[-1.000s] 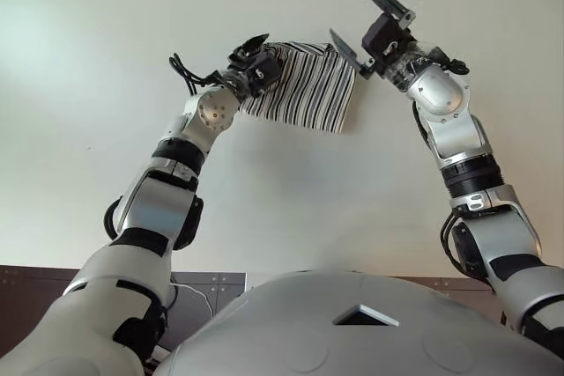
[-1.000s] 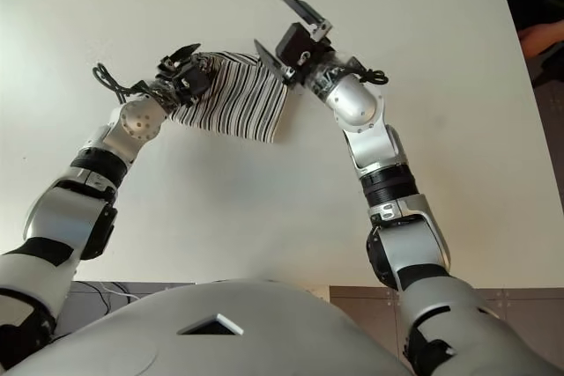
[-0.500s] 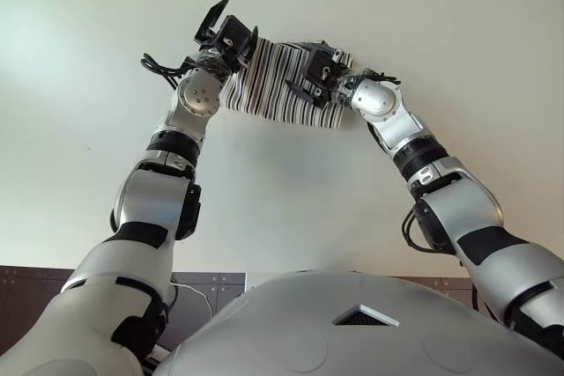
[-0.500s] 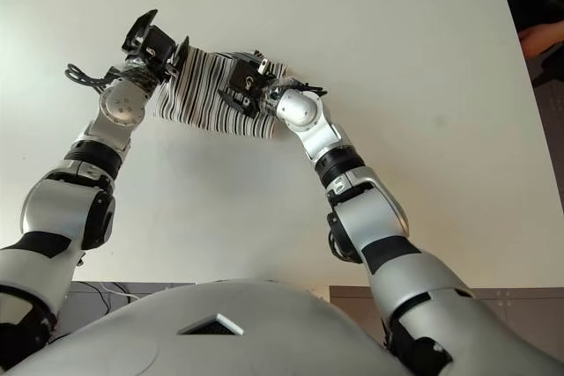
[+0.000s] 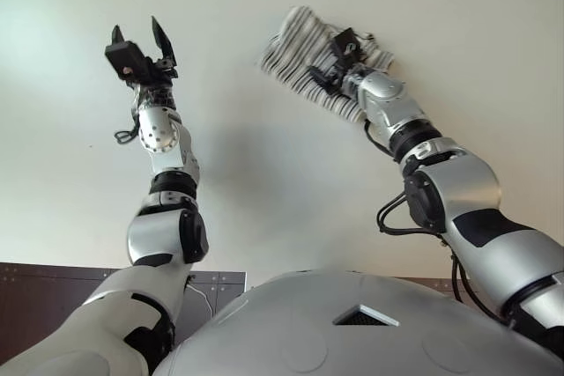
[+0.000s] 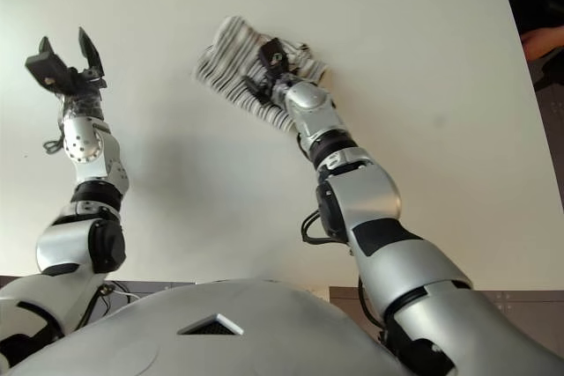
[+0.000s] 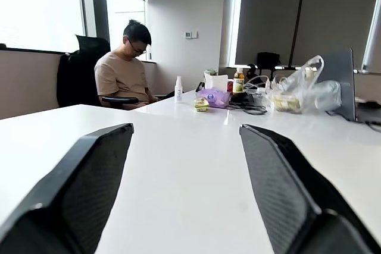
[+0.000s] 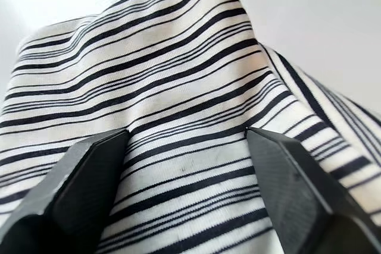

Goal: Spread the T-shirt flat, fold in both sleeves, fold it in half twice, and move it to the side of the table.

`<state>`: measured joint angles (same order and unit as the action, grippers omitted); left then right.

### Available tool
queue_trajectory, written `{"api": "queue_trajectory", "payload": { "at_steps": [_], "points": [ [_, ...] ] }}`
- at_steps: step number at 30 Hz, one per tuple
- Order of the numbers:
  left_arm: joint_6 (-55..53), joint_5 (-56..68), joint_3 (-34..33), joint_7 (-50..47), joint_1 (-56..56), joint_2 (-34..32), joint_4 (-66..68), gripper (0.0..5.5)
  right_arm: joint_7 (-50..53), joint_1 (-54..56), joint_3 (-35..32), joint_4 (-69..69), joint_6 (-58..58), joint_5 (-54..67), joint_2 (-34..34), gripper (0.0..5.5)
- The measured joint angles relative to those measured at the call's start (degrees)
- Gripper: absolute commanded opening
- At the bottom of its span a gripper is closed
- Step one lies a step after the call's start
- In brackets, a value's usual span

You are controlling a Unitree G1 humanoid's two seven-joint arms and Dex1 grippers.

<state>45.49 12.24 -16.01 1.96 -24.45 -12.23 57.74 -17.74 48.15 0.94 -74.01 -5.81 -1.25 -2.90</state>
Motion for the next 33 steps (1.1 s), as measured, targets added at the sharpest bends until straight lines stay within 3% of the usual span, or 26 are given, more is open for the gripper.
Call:
{"api": "queue_trajectory", "payload": {
  "at_steps": [9,16,18,22,25,29,33],
  "points": [
    [7.2,-16.1,6.4,-10.8,7.6,5.1,-5.2,3.3,12.6,-10.5,-19.7,4.3,-2.8,12.8,-14.6,3.58],
    [9.0,-18.0,7.3,-14.2,12.4,6.5,-12.3,3.3,16.5,-18.3,-22.2,11.7,-7.5,12.7,-17.3,3.58],
    [9.2,-18.1,7.7,-14.2,14.1,7.6,-15.3,3.3,17.0,-22.0,-22.2,19.2,-11.7,12.6,-17.1,3.58],
    [9.9,-18.0,9.2,-13.6,14.2,9.3,-16.2,3.3,19.1,-28.0,-18.6,41.6,-21.4,7.2,-14.6,3.58],
    [11.2,-17.6,10.7,-12.6,14.4,10.4,-15.9,3.3,21.6,-35.3,-9.2,56.0,-26.6,-1.5,-6.3,3.58],
    [11.7,-17.6,12.0,-12.5,14.5,12.5,-15.5,3.3,23.2,-41.3,2.3,56.0,-30.8,-11.0,1.4,3.58],
    [11.9,-17.0,12.4,-12.0,11.6,13.7,-10.9,3.3,29.6,-40.1,2.9,47.3,-33.8,-16.7,1.6,3.58]
  ]
}}
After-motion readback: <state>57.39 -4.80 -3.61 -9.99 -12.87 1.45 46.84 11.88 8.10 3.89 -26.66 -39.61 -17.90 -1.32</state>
